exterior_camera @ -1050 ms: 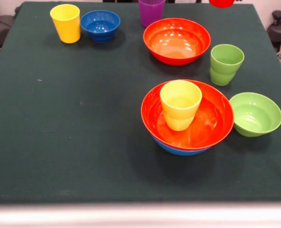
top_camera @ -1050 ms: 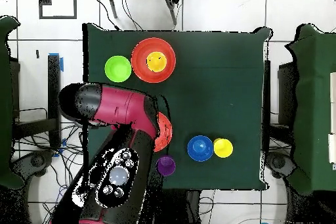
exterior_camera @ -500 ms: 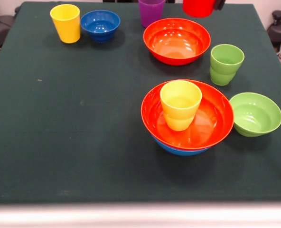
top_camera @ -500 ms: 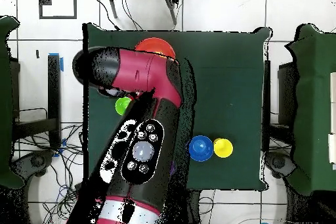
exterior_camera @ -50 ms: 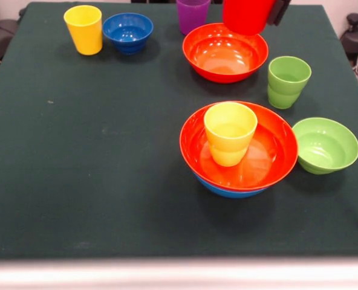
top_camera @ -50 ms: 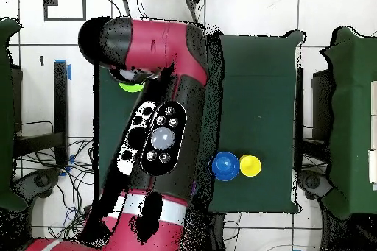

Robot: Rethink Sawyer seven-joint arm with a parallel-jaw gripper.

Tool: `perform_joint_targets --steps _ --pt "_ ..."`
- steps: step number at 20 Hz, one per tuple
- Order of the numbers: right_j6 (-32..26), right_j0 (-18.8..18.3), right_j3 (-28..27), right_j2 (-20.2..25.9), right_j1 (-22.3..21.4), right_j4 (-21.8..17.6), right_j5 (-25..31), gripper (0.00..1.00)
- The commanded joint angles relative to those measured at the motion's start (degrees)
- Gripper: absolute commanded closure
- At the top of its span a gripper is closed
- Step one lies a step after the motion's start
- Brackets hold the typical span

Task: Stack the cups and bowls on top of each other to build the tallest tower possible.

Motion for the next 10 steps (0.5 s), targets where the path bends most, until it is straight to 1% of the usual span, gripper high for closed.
perform_joint_targets --steps 1,2,5,10 --pt "-9.5 -1.5 -15.4 6.5 8.1 -4.8 10.7 1.00" --pt "-9.5 -1.4 -16.1 6.4 8.5 -4.8 11.1 1.00" --pt "-9.8 -1.9 -20.8 5.7 11.0 -4.6 13.3 1.00" --pt "-10.5 -2.6 -26.4 4.9 14.8 -4.1 13.3 1.00"
